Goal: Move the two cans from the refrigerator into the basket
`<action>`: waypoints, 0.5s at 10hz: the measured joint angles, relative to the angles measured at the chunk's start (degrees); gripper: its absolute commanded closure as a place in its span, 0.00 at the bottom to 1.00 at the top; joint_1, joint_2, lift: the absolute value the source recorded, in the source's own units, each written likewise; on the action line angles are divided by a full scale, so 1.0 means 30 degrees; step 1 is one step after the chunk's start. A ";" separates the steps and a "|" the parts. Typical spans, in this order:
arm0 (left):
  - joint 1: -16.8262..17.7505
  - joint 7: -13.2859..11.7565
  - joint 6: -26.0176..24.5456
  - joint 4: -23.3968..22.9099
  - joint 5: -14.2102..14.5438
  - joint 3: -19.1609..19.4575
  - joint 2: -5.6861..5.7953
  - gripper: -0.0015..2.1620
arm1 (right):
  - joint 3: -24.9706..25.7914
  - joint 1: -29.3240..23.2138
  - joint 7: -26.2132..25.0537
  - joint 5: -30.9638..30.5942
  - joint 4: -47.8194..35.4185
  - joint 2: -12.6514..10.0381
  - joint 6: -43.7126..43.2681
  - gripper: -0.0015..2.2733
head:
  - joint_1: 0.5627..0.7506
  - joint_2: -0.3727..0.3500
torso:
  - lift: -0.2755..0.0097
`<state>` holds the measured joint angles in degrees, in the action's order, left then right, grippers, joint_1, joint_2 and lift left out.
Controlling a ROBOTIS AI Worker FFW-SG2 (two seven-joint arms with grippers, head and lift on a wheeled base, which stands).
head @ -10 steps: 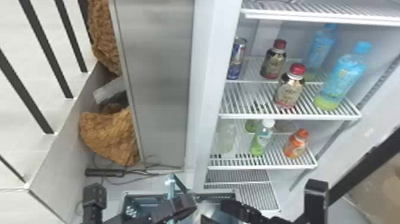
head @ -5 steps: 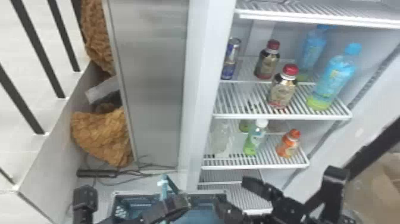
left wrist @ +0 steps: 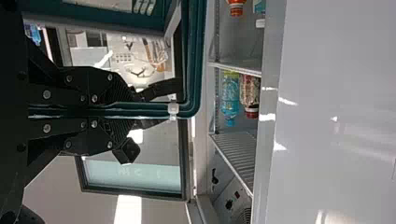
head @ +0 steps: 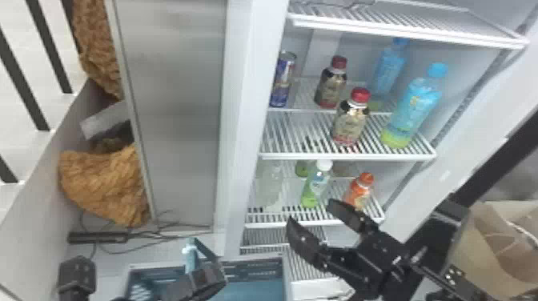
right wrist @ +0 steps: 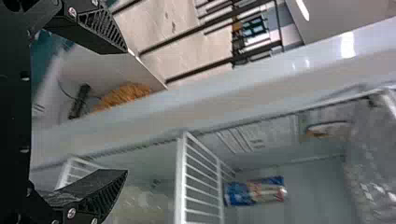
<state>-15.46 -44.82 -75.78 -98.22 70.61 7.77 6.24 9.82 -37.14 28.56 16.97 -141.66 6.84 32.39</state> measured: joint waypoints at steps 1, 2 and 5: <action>0.0000 0.0000 0.0001 0.0000 0.0000 0.0000 0.0000 0.55 | -0.0007 0.0320 -0.0435 -0.0156 0.0224 -0.0141 -0.0681 0.06 | 0.70 0.18 | 0.86; 0.0000 0.0000 0.0002 0.0000 0.0000 0.0000 -0.0008 0.55 | -0.0028 0.0677 -0.0945 -0.0194 0.0578 -0.0235 -0.1371 0.06 | 0.70 0.17 | 0.86; -0.0022 0.0000 -0.0003 0.0000 -0.0001 -0.0040 -0.0018 0.55 | -0.0449 0.2128 -0.2403 -0.0215 0.2250 -0.0453 -0.3353 0.06 | 0.70 0.15 | 0.86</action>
<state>-15.53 -44.82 -75.79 -98.22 70.61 7.65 6.18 8.47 -30.75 21.36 16.32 -134.91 5.48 22.33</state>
